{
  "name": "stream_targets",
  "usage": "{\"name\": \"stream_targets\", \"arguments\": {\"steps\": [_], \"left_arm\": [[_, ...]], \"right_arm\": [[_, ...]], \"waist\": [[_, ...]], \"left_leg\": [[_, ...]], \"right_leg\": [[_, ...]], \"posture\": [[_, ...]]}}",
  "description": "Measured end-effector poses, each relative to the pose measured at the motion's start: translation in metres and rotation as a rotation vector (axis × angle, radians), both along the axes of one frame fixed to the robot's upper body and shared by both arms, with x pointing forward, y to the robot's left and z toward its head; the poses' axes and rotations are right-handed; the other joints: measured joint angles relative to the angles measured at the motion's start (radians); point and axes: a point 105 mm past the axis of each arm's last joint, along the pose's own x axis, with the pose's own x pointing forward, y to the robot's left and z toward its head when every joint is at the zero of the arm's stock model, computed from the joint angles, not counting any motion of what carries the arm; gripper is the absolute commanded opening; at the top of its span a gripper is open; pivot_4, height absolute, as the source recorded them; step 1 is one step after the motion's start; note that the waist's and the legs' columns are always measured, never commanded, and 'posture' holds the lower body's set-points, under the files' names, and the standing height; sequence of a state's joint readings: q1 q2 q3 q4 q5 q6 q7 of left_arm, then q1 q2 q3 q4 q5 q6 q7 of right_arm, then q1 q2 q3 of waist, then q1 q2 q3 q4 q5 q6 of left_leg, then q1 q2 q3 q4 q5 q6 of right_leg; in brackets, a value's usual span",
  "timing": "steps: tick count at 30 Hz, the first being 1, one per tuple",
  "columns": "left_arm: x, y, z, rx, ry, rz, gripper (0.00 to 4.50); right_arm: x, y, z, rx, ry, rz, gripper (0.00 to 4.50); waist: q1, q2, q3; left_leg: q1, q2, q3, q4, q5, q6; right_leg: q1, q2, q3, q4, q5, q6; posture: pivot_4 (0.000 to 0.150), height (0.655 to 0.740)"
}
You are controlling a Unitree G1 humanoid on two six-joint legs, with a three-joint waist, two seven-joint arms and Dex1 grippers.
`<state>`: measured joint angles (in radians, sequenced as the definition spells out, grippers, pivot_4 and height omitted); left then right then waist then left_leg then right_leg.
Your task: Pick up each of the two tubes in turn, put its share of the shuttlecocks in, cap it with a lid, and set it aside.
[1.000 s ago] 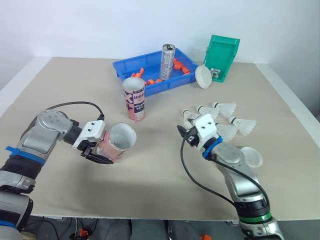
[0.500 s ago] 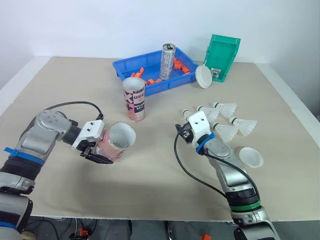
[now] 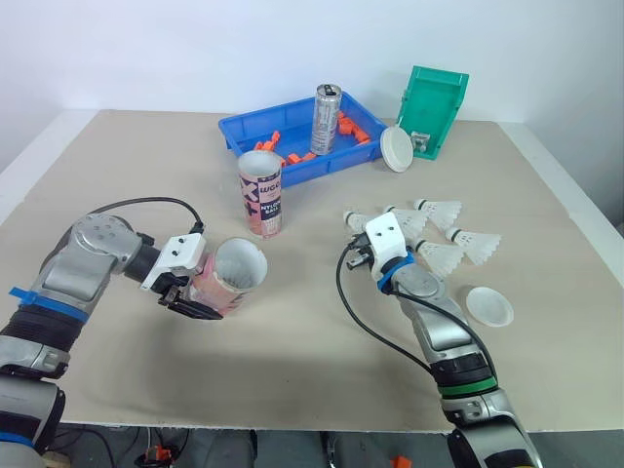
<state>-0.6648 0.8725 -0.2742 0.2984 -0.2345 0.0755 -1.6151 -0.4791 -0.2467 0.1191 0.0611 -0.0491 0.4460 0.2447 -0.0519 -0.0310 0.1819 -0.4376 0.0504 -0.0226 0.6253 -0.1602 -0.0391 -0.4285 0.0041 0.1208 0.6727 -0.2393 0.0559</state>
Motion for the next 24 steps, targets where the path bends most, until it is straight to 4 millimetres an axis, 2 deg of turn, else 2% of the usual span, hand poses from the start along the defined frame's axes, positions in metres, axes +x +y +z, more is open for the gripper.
{"name": "stream_targets", "arguments": {"steps": [2,6,8,9,11,13,14,15,16,20,24], "left_arm": [[0.000,0.000,0.000,-0.002,-0.001,0.002,3.06],[0.000,0.001,0.000,-0.004,0.003,0.008,3.06],[0.000,0.001,0.000,-0.005,0.004,0.008,3.06],[0.000,0.001,0.000,-0.005,0.004,0.008,3.06],[-0.001,0.000,0.000,-0.004,0.003,0.005,3.06],[-0.001,0.000,0.000,-0.005,0.002,0.003,3.06],[-0.001,-0.001,0.000,-0.006,0.001,0.000,3.06],[-0.001,-0.001,0.000,-0.006,0.001,0.000,3.06],[-0.001,-0.001,0.000,-0.007,0.002,0.001,3.06],[-0.001,-0.001,0.000,-0.008,0.007,0.004,3.06],[-0.002,0.000,-0.001,-0.015,0.012,0.013,3.06]], "right_arm": [[-0.005,0.006,0.009,-0.069,-0.047,0.067,0.05],[-0.021,0.031,0.043,-0.096,-0.183,0.226,0.05],[-0.031,0.043,0.070,-0.092,-0.269,0.325,0.05],[-0.032,0.045,0.074,-0.092,-0.281,0.341,0.05],[-0.045,0.052,0.097,-0.128,-0.360,0.458,0.05],[-0.053,0.055,0.107,-0.171,-0.400,0.539,0.05],[-0.069,0.056,0.115,-0.283,-0.437,0.686,0.05],[-0.076,0.055,0.118,-0.337,-0.451,0.742,0.05],[-0.096,0.054,0.132,-0.464,-0.498,0.895,0.05],[-0.112,0.056,0.119,-0.514,-0.428,1.064,0.05],[-0.123,0.069,0.128,-0.567,-0.470,1.188,0.05]], "waist": [[0.000,0.000,0.000],[0.000,0.000,0.000],[0.000,0.000,0.000],[0.000,0.000,0.000],[0.000,0.000,0.000],[0.001,0.000,0.000],[0.004,0.002,0.002],[0.005,0.002,0.002],[0.004,0.000,0.000],[0.003,0.000,0.000],[0.001,0.000,0.000]], "left_leg": [[-0.001,0.000,0.000,0.000,0.000,0.000],[-0.001,0.001,0.000,-0.001,0.000,0.000],[-0.001,0.001,0.000,-0.001,0.000,0.000],[-0.001,0.001,0.000,-0.001,0.000,0.000],[-0.002,0.001,0.000,-0.001,0.000,0.000],[-0.002,0.001,0.001,-0.001,0.000,0.000],[-0.003,0.000,0.001,-0.001,0.000,0.000],[-0.003,0.000,0.001,-0.001,0.000,0.000],[-0.002,0.001,0.001,-0.001,0.000,0.000],[-0.001,0.002,0.001,-0.001,0.000,0.000],[-0.001,0.002,0.001,-0.001,0.000,0.000]], "right_leg": [[-0.002,0.000,0.000,0.000,0.000,0.000],[-0.002,0.001,0.000,0.000,0.000,0.000],[-0.003,0.001,0.000,0.000,0.000,0.000],[-0.003,0.001,0.000,0.000,0.000,0.000],[-0.003,0.001,0.000,0.000,0.000,-0.001],[-0.003,0.001,0.000,0.000,0.000,0.000],[-0.004,0.000,0.000,0.000,0.000,0.000],[-0.003,-0.001,0.000,0.000,-0.001,0.001],[-0.002,0.000,0.000,0.000,-0.001,0.000],[-0.004,0.001,0.000,0.001,-0.001,-0.002],[-0.006,0.003,0.000,0.007,-0.002,-0.003]], "posture": [[0.150,0.7400],[0.150,0.7400],[0.150,0.7400],[0.150,0.7400],[0.150,0.7400],[0.150,0.7400],[0.150,0.7400],[0.150,0.7400],[0.150,0.7400],[0.150,0.7400],[0.150,0.7400]]}}
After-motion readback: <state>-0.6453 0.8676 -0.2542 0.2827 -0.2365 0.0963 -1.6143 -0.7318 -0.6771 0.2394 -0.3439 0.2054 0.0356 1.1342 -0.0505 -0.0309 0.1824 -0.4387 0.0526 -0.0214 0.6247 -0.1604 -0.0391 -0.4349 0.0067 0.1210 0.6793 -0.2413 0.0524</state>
